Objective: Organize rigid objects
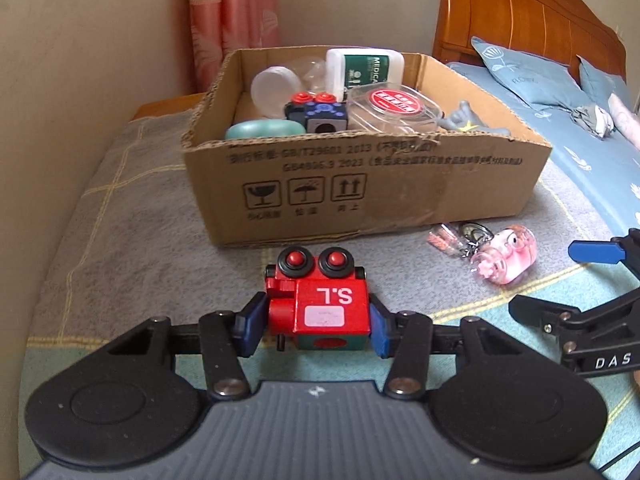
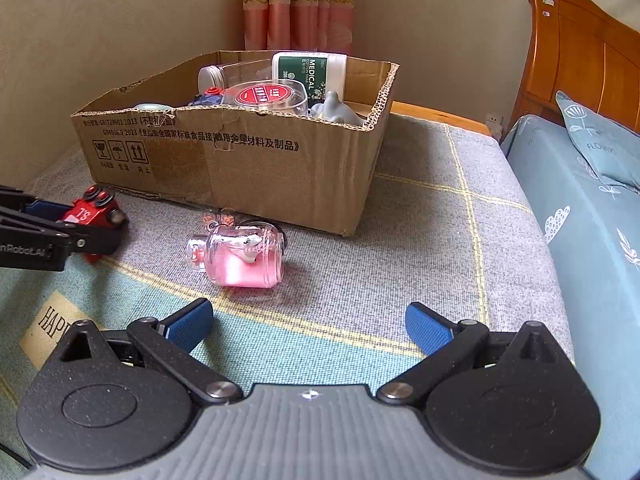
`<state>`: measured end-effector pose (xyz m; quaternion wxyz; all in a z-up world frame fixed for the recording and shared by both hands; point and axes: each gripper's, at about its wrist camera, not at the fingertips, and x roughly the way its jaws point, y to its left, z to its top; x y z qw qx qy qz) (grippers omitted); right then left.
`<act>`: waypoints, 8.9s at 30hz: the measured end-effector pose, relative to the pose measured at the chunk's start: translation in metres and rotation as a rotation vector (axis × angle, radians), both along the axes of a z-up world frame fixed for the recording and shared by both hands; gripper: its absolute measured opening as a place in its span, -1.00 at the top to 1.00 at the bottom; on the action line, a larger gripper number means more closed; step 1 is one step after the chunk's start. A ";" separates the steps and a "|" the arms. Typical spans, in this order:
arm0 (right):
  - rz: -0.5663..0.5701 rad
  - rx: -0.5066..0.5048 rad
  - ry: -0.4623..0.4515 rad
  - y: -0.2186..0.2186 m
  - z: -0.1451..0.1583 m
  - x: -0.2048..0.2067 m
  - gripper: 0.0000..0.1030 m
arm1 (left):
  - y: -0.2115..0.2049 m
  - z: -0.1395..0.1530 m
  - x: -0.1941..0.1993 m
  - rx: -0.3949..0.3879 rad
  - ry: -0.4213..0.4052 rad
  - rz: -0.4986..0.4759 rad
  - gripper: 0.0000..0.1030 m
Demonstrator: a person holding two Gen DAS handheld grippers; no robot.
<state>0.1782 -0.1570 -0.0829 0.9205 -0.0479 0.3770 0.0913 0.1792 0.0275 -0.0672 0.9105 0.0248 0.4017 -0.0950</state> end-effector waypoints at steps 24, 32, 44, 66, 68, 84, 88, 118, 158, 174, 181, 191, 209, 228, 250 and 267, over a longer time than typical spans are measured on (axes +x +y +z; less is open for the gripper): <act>0.064 0.005 -0.033 0.041 0.010 0.010 -0.37 | 0.000 -0.003 0.005 0.013 -0.014 -0.003 -0.20; 0.039 0.010 -0.025 0.036 0.013 0.005 -0.08 | 0.000 -0.002 0.005 0.016 -0.015 -0.011 -0.21; 0.034 -0.018 -0.017 0.031 0.013 -0.002 -0.14 | -0.003 -0.002 0.008 0.022 -0.015 -0.038 -0.19; 0.229 -0.058 0.004 0.007 0.057 -0.017 -0.08 | -0.010 0.031 -0.010 0.057 0.035 -0.185 0.00; 0.252 -0.066 0.002 0.007 0.064 -0.018 -0.08 | -0.012 0.035 -0.014 0.062 0.038 -0.200 0.00; 0.340 -0.052 -0.117 0.001 0.131 -0.018 -0.08 | -0.021 0.081 -0.035 0.087 -0.029 -0.270 0.00; 0.334 -0.048 -0.158 0.005 0.146 0.000 -0.08 | -0.021 0.093 -0.032 0.098 -0.065 -0.264 0.00; 0.309 -0.070 -0.064 0.039 0.128 0.064 -0.82 | -0.021 0.119 0.016 0.125 -0.120 -0.272 0.00; -0.012 0.078 -0.086 -0.028 0.131 -0.017 -1.00 | -0.137 0.087 0.198 0.090 0.075 -0.327 -0.42; -0.014 0.092 -0.097 -0.027 0.137 -0.017 -1.00 | -0.132 0.125 0.156 0.064 -0.085 -0.306 -0.92; -0.047 0.080 -0.079 -0.022 0.137 -0.019 -1.00 | -0.105 0.143 0.101 0.089 -0.153 -0.307 -0.92; -0.137 0.024 -0.003 -0.009 0.122 -0.018 -1.00 | -0.037 0.135 0.011 0.093 -0.187 -0.134 -0.97; -0.204 0.020 0.002 0.005 0.115 -0.069 -1.00 | -0.018 0.102 -0.087 0.085 -0.120 0.197 -0.97; -0.199 0.034 -0.024 0.007 0.123 -0.084 -1.00 | -0.019 0.109 -0.105 0.092 -0.152 0.199 -0.97; -0.199 0.033 -0.035 0.008 0.128 -0.085 -1.00 | -0.020 0.114 -0.107 0.114 -0.167 0.204 -0.97; -0.203 0.029 -0.035 0.008 0.128 -0.085 -1.00 | -0.019 0.115 -0.106 0.119 -0.168 0.208 -0.97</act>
